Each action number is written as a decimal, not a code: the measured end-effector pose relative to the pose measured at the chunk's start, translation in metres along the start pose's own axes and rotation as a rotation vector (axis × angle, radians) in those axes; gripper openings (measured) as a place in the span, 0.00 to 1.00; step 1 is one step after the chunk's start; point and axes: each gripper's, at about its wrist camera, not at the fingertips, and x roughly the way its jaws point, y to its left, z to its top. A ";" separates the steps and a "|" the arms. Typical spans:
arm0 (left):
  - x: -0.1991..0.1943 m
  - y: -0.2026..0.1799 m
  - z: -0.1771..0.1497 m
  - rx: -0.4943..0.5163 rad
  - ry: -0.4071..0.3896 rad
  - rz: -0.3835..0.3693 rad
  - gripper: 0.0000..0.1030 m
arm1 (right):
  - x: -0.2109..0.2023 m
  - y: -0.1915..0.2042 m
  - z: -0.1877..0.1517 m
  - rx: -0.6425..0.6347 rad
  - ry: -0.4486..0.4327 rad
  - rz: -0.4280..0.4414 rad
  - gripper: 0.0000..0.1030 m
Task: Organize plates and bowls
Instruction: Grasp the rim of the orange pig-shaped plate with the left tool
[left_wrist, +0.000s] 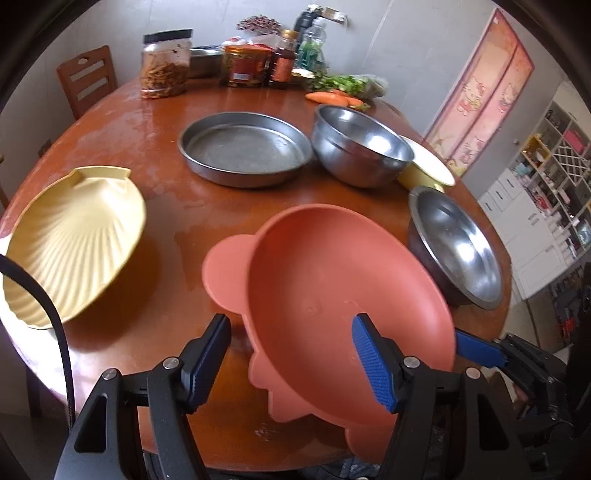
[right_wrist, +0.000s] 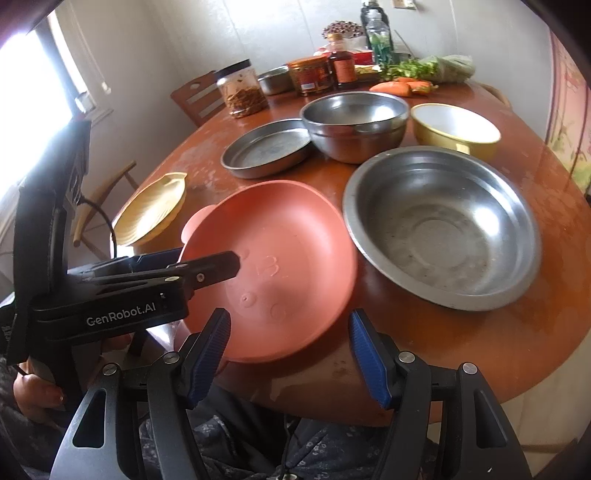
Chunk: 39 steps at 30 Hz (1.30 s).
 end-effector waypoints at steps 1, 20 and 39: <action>0.000 -0.001 0.000 0.004 0.003 -0.011 0.66 | 0.000 0.002 0.000 -0.010 -0.003 0.004 0.66; 0.001 0.000 0.000 0.060 -0.020 0.038 0.63 | 0.021 0.024 0.005 -0.126 -0.035 -0.065 0.66; -0.054 0.025 0.011 0.009 -0.144 0.100 0.63 | 0.005 0.062 0.028 -0.227 -0.119 -0.016 0.66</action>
